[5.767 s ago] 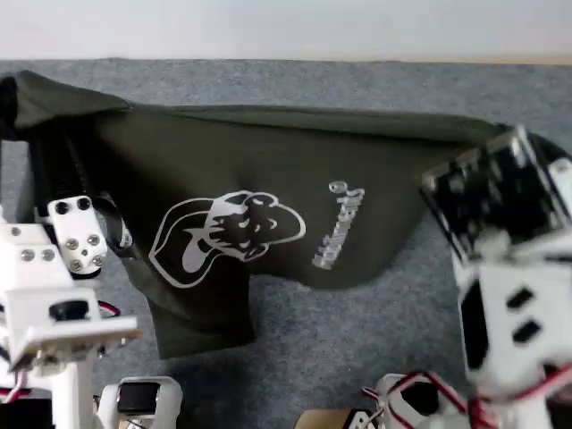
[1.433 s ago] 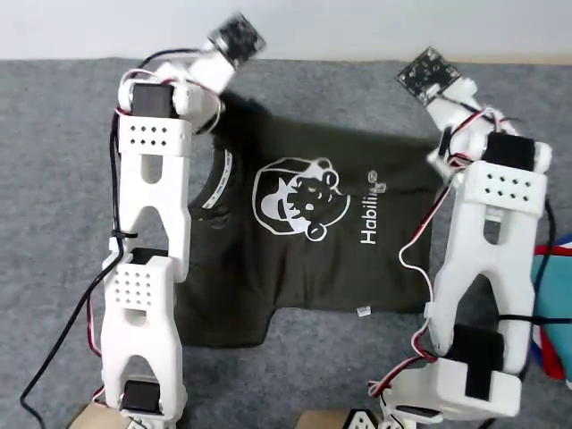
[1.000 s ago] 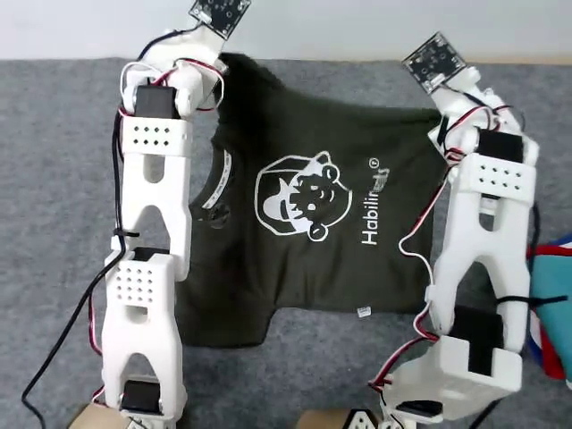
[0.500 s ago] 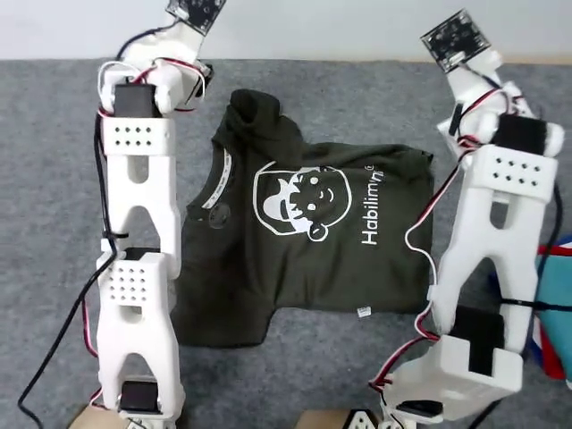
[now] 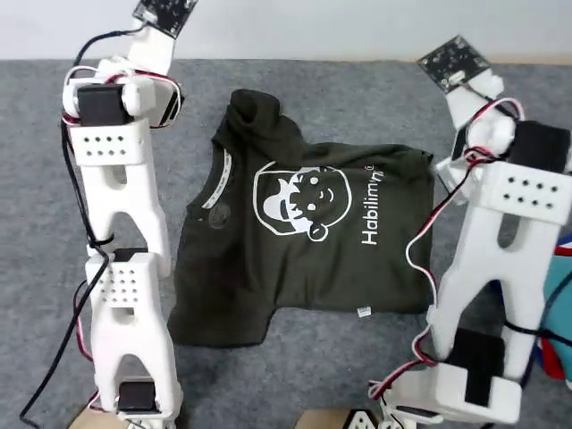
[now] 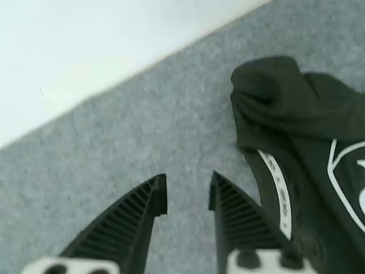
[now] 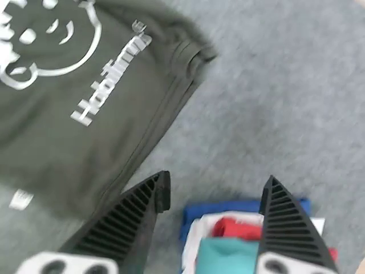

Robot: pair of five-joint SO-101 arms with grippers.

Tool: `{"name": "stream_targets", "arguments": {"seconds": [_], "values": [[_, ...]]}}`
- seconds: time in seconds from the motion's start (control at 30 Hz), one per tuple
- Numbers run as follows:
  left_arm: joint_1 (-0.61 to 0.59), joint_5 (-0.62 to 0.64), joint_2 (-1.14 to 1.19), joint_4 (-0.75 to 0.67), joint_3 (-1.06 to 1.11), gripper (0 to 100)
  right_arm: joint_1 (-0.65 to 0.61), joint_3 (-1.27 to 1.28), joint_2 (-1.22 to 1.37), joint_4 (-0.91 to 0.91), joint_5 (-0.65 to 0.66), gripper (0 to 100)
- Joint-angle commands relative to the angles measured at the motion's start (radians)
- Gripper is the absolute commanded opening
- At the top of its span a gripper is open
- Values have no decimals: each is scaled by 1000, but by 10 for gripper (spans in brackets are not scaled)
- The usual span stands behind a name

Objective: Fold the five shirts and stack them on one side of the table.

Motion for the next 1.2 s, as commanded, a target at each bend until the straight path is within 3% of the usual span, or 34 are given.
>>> {"name": "stream_targets", "arguments": {"seconds": [0.0,0.37,0.5,0.77,1.17], "values": [[-15,12,-184,29,180,107,-8,-46,-84,64,-11,259],[-25,3,-879,26,1305,107,-5,351,-453,64,-11,259],[-25,3,-1056,25,1584,111,-1,540,-587,62,-11,259],[-64,0,-1089,-11,1911,113,5,836,-796,33,-11,259],[-78,-40,-1089,-256,2213,137,243,1117,-1001,-119,-3,259]]}}
